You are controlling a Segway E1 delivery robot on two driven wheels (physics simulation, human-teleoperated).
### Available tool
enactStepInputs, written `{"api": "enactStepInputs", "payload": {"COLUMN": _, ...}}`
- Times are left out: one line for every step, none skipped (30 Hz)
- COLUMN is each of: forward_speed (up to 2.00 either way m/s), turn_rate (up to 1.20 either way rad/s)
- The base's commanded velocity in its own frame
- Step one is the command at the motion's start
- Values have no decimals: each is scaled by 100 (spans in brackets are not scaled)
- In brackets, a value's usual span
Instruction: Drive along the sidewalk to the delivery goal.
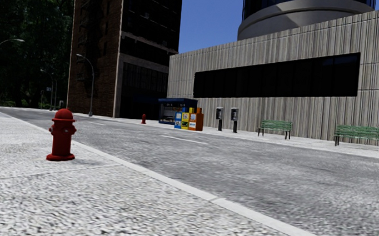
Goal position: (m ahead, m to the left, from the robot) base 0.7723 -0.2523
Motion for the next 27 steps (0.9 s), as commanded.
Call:
{"api": "enactStepInputs", "payload": {"forward_speed": 0, "turn_rate": 0}}
{"api": "enactStepInputs", "payload": {"forward_speed": 0, "turn_rate": 0}}
{"api": "enactStepInputs", "payload": {"forward_speed": 0, "turn_rate": 0}}
{"api": "enactStepInputs", "payload": {"forward_speed": 0, "turn_rate": 0}}
{"api": "enactStepInputs", "payload": {"forward_speed": 0, "turn_rate": 0}}
{"api": "enactStepInputs", "payload": {"forward_speed": 0, "turn_rate": 0}}
{"api": "enactStepInputs", "payload": {"forward_speed": 0, "turn_rate": 0}}
{"api": "enactStepInputs", "payload": {"forward_speed": 0, "turn_rate": 0}}
{"api": "enactStepInputs", "payload": {"forward_speed": 0, "turn_rate": 0}}
{"api": "enactStepInputs", "payload": {"forward_speed": 0, "turn_rate": 0}}
{"api": "enactStepInputs", "payload": {"forward_speed": 0, "turn_rate": 0}}
{"api": "enactStepInputs", "payload": {"forward_speed": 0, "turn_rate": 0}}
{"api": "enactStepInputs", "payload": {"forward_speed": 0, "turn_rate": 0}}
{"api": "enactStepInputs", "payload": {"forward_speed": 0, "turn_rate": 0}}
{"api": "enactStepInputs", "payload": {"forward_speed": 0, "turn_rate": 0}}
{"api": "enactStepInputs", "payload": {"forward_speed": 0, "turn_rate": 0}}
{"api": "enactStepInputs", "payload": {"forward_speed": 0, "turn_rate": 0}}
{"api": "enactStepInputs", "payload": {"forward_speed": 0, "turn_rate": 0}}
{"api": "enactStepInputs", "payload": {"forward_speed": 0, "turn_rate": 0}}
{"api": "enactStepInputs", "payload": {"forward_speed": 0, "turn_rate": 0}}
{"api": "enactStepInputs", "payload": {"forward_speed": 0, "turn_rate": 0}}
{"api": "enactStepInputs", "payload": {"forward_speed": 0, "turn_rate": 0}}
{"api": "enactStepInputs", "payload": {"forward_speed": 0, "turn_rate": 0}}
{"api": "enactStepInputs", "payload": {"forward_speed": 0, "turn_rate": 0}}
{"api": "enactStepInputs", "payload": {"forward_speed": 0, "turn_rate": 0}}
{"api": "enactStepInputs", "payload": {"forward_speed": 0, "turn_rate": 0}}
{"api": "enactStepInputs", "payload": {"forward_speed": 0, "turn_rate": 0}}
